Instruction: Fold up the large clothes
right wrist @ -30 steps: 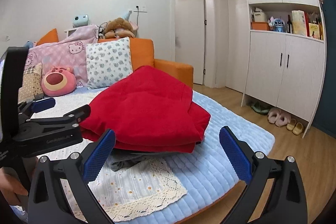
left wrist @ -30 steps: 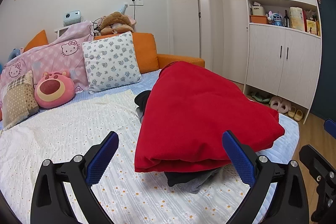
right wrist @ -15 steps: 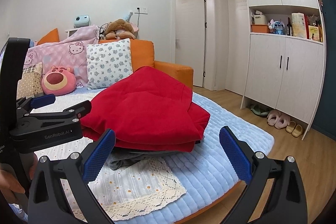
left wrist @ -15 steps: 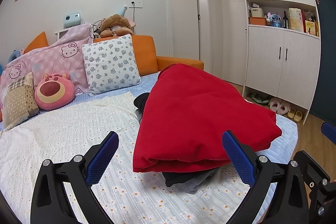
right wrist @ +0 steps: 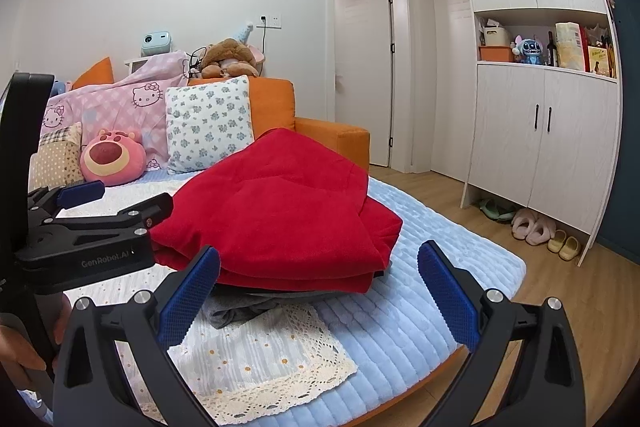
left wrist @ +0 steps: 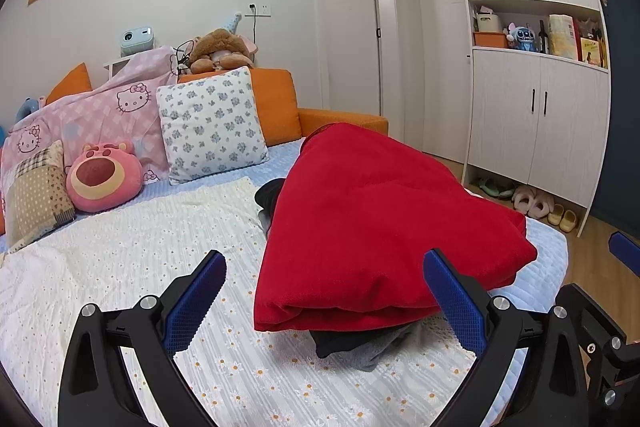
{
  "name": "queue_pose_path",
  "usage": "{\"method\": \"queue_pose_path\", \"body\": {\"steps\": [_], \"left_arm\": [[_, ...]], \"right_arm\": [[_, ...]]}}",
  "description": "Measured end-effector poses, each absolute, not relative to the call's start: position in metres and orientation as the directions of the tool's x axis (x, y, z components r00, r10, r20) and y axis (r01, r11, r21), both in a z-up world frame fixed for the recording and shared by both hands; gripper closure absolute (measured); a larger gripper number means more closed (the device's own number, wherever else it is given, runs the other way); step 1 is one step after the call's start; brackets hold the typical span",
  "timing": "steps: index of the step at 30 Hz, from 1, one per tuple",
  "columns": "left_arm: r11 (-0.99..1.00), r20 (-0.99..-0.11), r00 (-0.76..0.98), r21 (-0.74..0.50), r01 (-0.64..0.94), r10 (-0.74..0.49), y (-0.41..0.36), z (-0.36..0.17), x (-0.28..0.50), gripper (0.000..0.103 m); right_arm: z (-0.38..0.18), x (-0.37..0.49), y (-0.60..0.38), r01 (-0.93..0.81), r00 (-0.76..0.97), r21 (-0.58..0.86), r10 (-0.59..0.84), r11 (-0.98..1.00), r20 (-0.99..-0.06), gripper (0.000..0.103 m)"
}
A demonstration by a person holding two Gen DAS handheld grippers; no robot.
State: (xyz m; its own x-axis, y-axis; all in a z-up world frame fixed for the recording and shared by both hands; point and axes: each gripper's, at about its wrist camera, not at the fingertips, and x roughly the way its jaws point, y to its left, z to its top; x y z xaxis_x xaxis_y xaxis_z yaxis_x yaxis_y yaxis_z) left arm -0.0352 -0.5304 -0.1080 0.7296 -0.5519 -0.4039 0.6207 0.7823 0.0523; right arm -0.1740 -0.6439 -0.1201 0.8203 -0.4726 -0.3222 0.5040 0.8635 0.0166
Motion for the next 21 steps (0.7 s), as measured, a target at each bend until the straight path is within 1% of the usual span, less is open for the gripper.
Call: {"method": "queue_pose_path", "body": {"steps": [14, 21], "left_arm": [[0.782, -0.396, 0.731, 0.05, 0.622, -0.556, -0.533, -0.109, -0.036, 0.003], [0.786, -0.406, 0.729, 0.042, 0.617, -0.551, -0.535, -0.108, -0.032, 0.003]], "right_arm": [[-0.121, -0.165, -0.645, 0.506, 0.815, 0.006, -0.476, 0.863, -0.332, 0.005], [-0.12, -0.162, -0.646, 0.505, 0.814, 0.006, -0.473, 0.863, -0.337, 0.005]]}}
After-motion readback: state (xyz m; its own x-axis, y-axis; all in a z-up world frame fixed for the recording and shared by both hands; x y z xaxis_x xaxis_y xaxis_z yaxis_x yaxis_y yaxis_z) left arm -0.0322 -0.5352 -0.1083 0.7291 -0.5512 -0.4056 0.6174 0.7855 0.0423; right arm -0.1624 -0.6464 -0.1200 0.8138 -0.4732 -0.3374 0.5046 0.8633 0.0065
